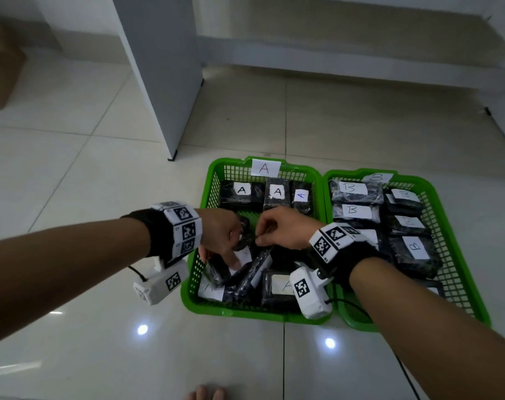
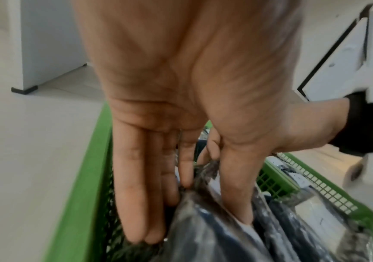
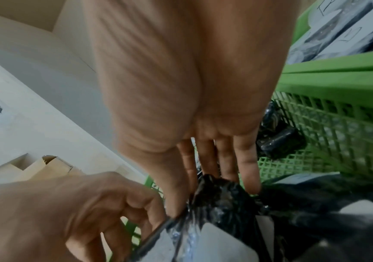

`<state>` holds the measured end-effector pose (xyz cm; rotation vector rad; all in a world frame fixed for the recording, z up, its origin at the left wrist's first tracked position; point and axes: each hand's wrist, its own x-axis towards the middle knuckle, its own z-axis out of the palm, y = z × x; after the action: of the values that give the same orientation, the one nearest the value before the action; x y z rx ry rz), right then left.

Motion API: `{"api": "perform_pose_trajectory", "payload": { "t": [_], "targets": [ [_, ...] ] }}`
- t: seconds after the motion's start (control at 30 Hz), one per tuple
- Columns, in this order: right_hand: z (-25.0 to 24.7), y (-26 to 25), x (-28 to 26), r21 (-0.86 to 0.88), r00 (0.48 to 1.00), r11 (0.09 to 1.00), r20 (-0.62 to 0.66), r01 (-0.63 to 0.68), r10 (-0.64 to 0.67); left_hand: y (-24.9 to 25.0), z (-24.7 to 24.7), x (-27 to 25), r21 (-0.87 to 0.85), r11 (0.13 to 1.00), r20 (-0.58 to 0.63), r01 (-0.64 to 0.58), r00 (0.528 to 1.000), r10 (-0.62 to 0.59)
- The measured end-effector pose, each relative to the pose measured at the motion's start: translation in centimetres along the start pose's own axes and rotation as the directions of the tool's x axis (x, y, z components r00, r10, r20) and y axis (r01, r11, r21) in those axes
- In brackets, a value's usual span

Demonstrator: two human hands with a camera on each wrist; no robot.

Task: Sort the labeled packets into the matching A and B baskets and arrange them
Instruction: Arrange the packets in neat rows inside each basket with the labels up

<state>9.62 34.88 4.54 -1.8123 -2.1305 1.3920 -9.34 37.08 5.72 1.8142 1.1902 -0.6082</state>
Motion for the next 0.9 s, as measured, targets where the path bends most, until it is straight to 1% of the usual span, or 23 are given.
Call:
{"api": "perform_pose_trajectory", "payload": {
  "t": [0.07, 0.13, 0.2, 0.23, 0.33, 0.4, 0.47, 0.5, 0.53, 0.57, 0.6, 0.63, 0.67, 0.7, 0.73, 0.8, 0.9],
  "targets": [
    [0.4, -0.2, -0.2, 0.061, 0.997, 0.998, 0.065, -0.033, 0.029, 0.2, 0.2, -0.1, 0.043, 0.999, -0.012, -0.023, 1.000, 0.024],
    [0.6, -0.5, -0.2, 0.091, 0.994, 0.996, 0.105, -0.019, 0.010, 0.3, -0.2, -0.1, 0.056, 0.998, 0.023, -0.041, 0.999, 0.040],
    [0.4, -0.6, -0.4, 0.037, 0.996, 0.999, 0.090, 0.012, -0.015, 0.2, -0.9, -0.3, 0.072, 0.996, 0.046, -0.055, 0.998, 0.052],
    [0.0, -0.6, -0.6, 0.040, 0.998, 0.999, 0.066, 0.020, -0.023, 0.1, -1.3, -0.3, 0.081, 0.994, 0.034, -0.075, 0.997, 0.073],
    [-1.4, 0.0, -0.9, 0.134, 0.998, 0.991, -0.054, 0.025, -0.018, -0.1, -2.3, -0.4, 0.081, 0.987, -0.071, -0.136, 0.987, 0.142],
    [-2.0, 0.6, -1.1, 0.180, 0.987, 0.984, -0.159, 0.007, 0.021, -0.1, -2.9, -0.4, 0.056, 0.984, -0.142, -0.167, 0.975, 0.173],
    [-2.4, 1.3, -1.2, 0.283, 0.979, 0.959, -0.190, -0.011, 0.067, -0.1, -3.3, -0.3, 0.127, 0.973, -0.234, -0.192, 0.947, 0.218],
    [-2.5, 1.4, -1.3, 0.293, 0.981, 0.956, -0.184, -0.005, 0.061, -0.2, -3.3, -0.2, 0.191, 0.962, -0.293, -0.196, 0.924, 0.246],
    [-2.6, 1.5, -1.3, 0.215, 0.981, 0.976, -0.192, 0.023, 0.019, -0.3, -3.3, 0.1, 0.251, 0.948, -0.342, -0.194, 0.899, 0.274],
    [-2.6, 1.5, -1.4, 0.045, 0.977, 0.998, -0.209, 0.046, -0.036, -0.5, -3.2, 0.3, 0.288, 0.935, -0.382, -0.206, 0.871, 0.310],
    [-2.6, 1.4, -1.3, -0.138, 0.966, 0.988, -0.238, 0.067, -0.099, -0.6, -3.1, 0.6, 0.303, 0.925, -0.412, -0.228, 0.844, 0.343],
    [-2.5, 1.1, -1.4, -0.281, 0.949, 0.955, -0.264, 0.096, -0.173, -0.7, -2.9, 0.8, 0.308, 0.917, -0.439, -0.254, 0.817, 0.374],
    [-2.6, 0.9, -1.4, -0.369, 0.933, 0.922, -0.279, 0.116, -0.229, -0.7, -2.6, 1.1, 0.302, 0.915, -0.462, -0.267, 0.799, 0.386],
    [-2.7, 0.9, -1.4, -0.425, 0.923, 0.897, -0.282, 0.124, -0.262, -0.8, -2.4, 1.4, 0.288, 0.923, -0.478, -0.256, 0.797, 0.370],
    [-2.9, 1.0, -1.4, -0.467, 0.921, 0.876, -0.277, 0.120, -0.274, -1.1, -2.2, 1.7, 0.268, 0.940, -0.483, -0.214, 0.814, 0.323],
    [-3.1, 1.6, -1.3, -0.530, 0.932, 0.844, -0.261, 0.080, -0.253, -1.8, -1.8, 2.4, 0.255, 0.962, -0.463, -0.098, 0.861, 0.210],
    [-3.1, 2.7, -1.6, -0.541, 0.942, 0.841, -0.282, -0.002, -0.179, -2.5, -0.9, 3.2, 0.340, 0.940, -0.385, 0.002, 0.913, 0.137]
  ]
}}
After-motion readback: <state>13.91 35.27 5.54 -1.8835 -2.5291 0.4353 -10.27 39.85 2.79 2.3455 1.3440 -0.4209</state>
